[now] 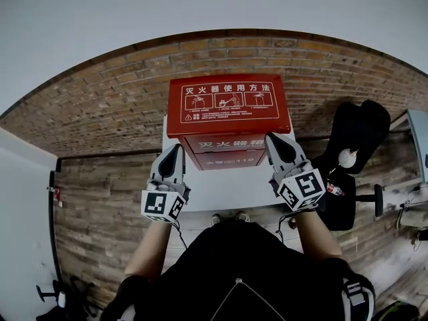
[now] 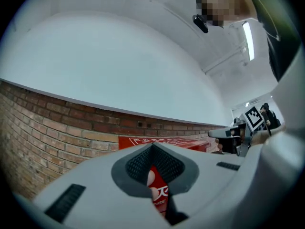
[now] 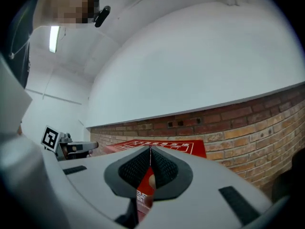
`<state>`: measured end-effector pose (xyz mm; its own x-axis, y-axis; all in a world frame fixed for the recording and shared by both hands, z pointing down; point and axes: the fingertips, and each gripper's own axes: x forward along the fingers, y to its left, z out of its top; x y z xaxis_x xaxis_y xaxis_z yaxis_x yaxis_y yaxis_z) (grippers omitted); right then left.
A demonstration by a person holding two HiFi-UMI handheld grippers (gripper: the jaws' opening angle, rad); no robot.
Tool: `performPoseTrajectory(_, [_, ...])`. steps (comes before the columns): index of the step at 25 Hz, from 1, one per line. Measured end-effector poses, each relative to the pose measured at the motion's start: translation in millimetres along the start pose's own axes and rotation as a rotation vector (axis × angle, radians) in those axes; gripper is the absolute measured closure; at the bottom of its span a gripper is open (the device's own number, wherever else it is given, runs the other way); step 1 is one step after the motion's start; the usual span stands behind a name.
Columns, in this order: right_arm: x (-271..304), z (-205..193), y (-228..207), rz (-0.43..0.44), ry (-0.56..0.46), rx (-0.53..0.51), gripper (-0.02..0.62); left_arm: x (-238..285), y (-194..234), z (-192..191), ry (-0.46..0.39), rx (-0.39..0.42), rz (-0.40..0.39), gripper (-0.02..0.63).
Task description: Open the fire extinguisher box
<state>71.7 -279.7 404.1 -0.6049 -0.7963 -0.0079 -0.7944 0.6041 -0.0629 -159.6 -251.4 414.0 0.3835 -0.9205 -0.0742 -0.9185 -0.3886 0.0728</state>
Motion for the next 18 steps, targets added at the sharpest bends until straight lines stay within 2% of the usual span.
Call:
performPoseTrajectory(3, [-3.6, 4.4, -20.6, -0.032, 0.008, -0.027, 0.574, 0.9, 20.0, 7.4, -0.009, 0.016, 0.016, 0.550])
performPoseTrajectory(4, [-4.6, 5.7, -25.2, -0.032, 0.009, -0.033, 0.569, 1.4, 25.9, 9.5, -0.011, 0.022, 0.019, 0.526])
performPoseTrajectory(7, [-7.5, 9.1, -36.4, -0.036, 0.015, -0.061, 0.485, 4.0, 40.2, 12.5, -0.007, 0.047, 0.022, 0.456])
performPoseTrajectory(14, [-9.7, -3.2, -59.1, -0.033, 0.082, -0.095, 0.374, 15.6, 52.1, -2.0, 0.056, 0.060, -0.060, 0.329])
performPoseTrajectory(18, [-7.3, -18.3, -66.6, -0.017, 0.130, -0.084, 0.348, 21.6, 55.2, -18.4, 0.102, 0.053, -0.100, 0.287])
